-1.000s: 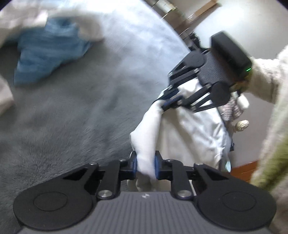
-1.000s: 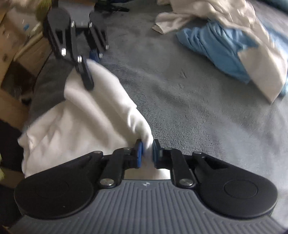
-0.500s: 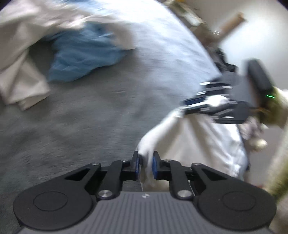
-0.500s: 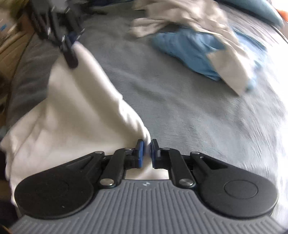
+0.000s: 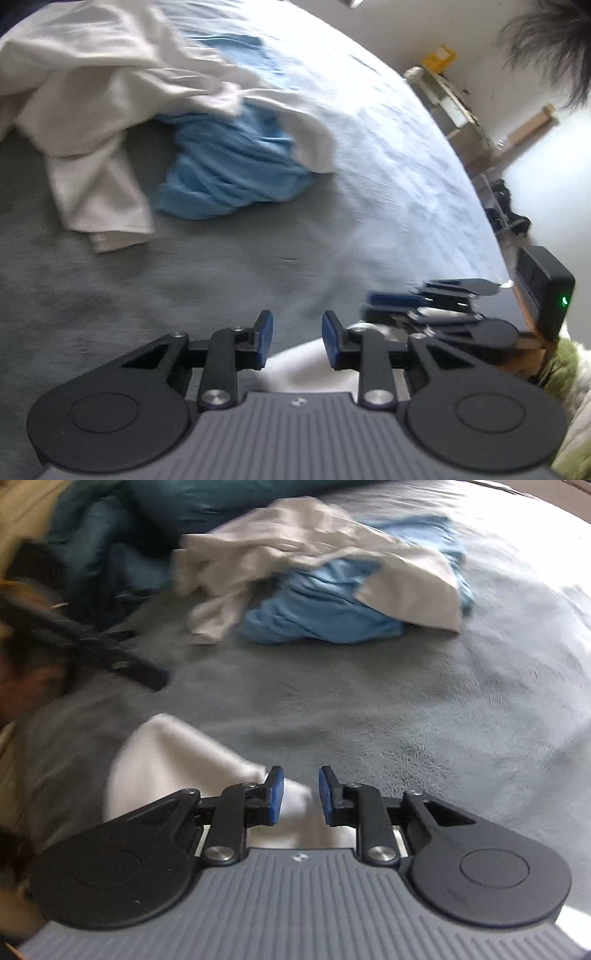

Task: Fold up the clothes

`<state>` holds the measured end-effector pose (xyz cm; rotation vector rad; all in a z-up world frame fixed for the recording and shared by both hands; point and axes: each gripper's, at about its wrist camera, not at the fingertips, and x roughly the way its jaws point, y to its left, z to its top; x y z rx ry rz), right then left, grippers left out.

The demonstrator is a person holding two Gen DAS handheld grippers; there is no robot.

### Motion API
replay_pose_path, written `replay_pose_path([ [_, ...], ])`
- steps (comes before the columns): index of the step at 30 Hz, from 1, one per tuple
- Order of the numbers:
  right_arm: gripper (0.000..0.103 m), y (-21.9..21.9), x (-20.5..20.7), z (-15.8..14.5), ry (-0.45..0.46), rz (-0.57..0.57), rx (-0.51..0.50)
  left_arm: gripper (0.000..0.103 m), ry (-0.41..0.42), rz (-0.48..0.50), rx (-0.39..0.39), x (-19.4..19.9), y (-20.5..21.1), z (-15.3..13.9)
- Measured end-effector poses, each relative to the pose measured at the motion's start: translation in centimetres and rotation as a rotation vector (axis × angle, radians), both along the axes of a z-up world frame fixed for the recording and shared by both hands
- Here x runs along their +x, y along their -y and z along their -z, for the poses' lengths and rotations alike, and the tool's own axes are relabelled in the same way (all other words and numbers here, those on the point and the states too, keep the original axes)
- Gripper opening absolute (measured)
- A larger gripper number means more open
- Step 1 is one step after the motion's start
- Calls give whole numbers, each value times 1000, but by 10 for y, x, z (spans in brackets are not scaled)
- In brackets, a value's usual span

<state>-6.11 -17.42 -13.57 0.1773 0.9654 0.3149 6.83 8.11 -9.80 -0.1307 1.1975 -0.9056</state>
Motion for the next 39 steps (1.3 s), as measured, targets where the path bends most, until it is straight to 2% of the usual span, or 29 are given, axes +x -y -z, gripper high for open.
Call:
replay_pose_path([
  [2, 20, 7, -12, -11, 45, 105, 77, 34, 11, 15, 3, -9, 13, -2],
  [4, 21, 19, -36, -24, 69, 185, 79, 36, -4, 15, 2, -16, 27, 0],
  [7, 21, 54, -79, -41, 44, 291, -15, 37, 5, 24, 29, -29, 47, 0],
  [12, 21, 146, -137, -54, -32, 471, -213, 38, 71, 24, 144, -53, 73, 14],
  [16, 21, 209, -154, -36, -23, 520, -286, 36, 91, -49, 224, -56, 72, 26],
  [18, 20, 239, -158, -13, -61, 558, -360, 32, 83, -92, 239, -54, 69, 30],
  [19, 18, 255, -163, -6, -80, 597, -367, 32, 72, -114, 240, -52, 68, 31],
  [20, 12, 269, -172, -7, -81, 643, -325, 32, 70, -132, 245, -51, 68, 30],
  [21, 12, 281, -181, -11, -74, 688, -265, 32, 78, -146, 258, -51, 70, 27],
  [22, 15, 285, -188, -17, -65, 722, -272, 33, 89, -158, 273, -52, 73, 25],
  [24, 18, 280, -198, -31, -30, 705, -295, 36, 115, -186, 300, -56, 78, 17],
  [26, 18, 273, -205, -42, -12, 663, -250, 40, 147, -213, 296, -65, 86, 3],
  [29, 18, 256, -206, -47, 27, 513, -207, 44, 160, -222, 267, -87, 101, -12],
  [31, 18, 245, -207, -41, 5, 416, -203, 44, 142, -199, 248, -104, 115, -17],
  [33, 18, 239, -215, -24, -88, 373, -246, 44, 131, -159, 235, -123, 131, -20],
  [35, 17, 237, -231, -15, -139, 382, -313, 44, 120, -99, 218, -143, 149, -22],
  [39, 18, 242, -253, -39, -104, 461, -274, 47, 70, 48, 151, -185, 188, -17],
])
